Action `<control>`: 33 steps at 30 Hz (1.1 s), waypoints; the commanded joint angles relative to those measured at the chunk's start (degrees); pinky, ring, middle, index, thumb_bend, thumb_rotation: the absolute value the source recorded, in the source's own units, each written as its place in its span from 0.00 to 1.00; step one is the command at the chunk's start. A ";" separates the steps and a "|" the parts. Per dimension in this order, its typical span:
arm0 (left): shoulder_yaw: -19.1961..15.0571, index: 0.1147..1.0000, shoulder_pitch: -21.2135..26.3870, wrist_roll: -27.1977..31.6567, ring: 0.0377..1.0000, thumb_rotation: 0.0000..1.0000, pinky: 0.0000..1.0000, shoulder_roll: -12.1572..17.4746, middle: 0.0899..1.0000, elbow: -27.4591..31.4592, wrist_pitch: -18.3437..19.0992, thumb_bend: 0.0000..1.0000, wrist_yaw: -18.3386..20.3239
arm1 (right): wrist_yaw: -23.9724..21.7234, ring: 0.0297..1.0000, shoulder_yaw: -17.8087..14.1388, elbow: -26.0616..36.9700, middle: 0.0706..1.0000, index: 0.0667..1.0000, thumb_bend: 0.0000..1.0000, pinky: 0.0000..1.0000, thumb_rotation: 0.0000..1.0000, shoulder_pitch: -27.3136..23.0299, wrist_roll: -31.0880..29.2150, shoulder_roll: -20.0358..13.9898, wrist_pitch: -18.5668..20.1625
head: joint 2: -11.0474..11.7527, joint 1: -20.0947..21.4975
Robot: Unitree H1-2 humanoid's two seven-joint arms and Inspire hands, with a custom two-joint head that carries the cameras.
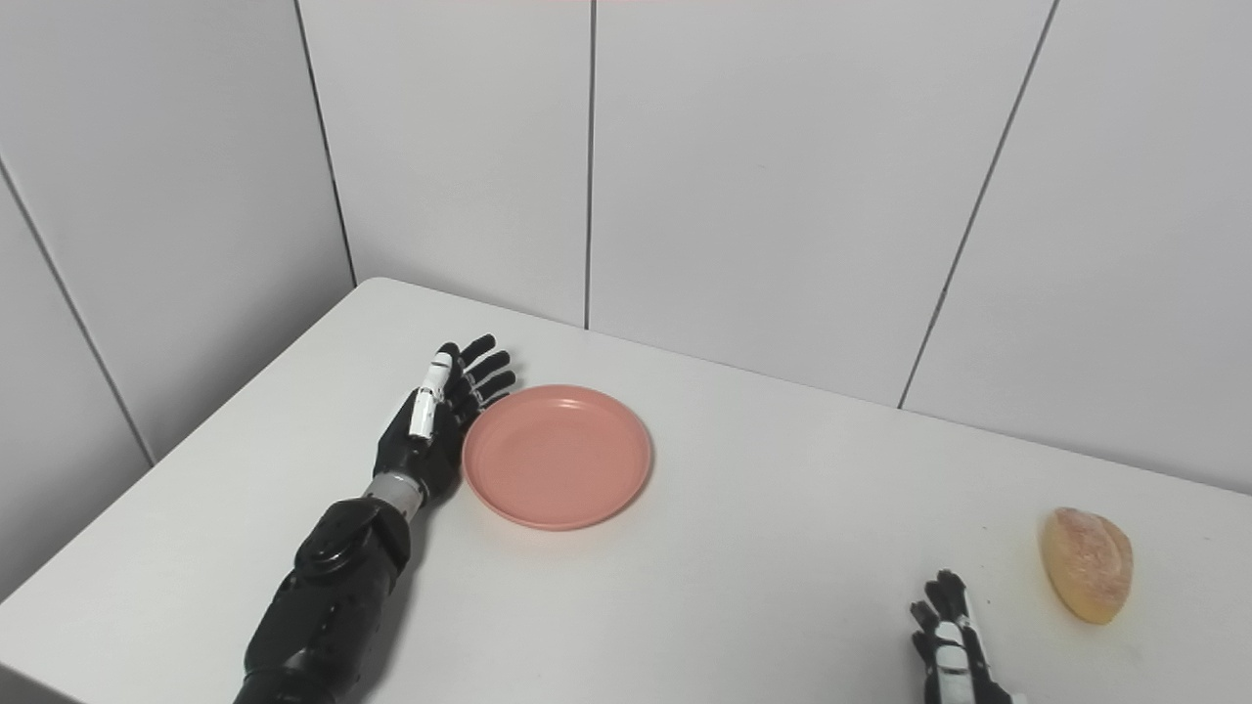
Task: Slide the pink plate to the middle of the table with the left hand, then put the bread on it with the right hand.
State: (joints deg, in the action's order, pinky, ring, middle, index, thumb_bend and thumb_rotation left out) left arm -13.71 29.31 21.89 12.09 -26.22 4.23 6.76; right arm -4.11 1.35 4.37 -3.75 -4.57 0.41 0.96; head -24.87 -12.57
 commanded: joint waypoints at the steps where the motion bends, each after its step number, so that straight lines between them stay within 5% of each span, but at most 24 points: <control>1: 1.11 0.84 -0.75 -0.46 0.87 1.00 0.88 -1.29 0.87 0.01 2.29 0.36 0.45 | 0.05 0.96 0.03 0.95 0.97 0.97 0.21 0.98 1.00 -0.89 -0.08 0.15 -1.33 | -0.25 0.42; 33: 9.96 0.84 -5.32 -3.45 0.88 1.00 0.89 -9.54 0.87 9.90 7.05 0.38 2.12 | 2.32 0.94 1.87 2.49 0.95 0.95 0.25 0.93 0.99 -1.23 3.14 2.78 -0.41 | -5.02 9.48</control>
State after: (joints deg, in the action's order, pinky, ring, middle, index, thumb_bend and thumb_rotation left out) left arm -4.36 24.88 18.81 3.14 -16.44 8.89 8.70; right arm -1.93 3.21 4.70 -3.76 -1.25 2.86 0.96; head -29.70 -3.26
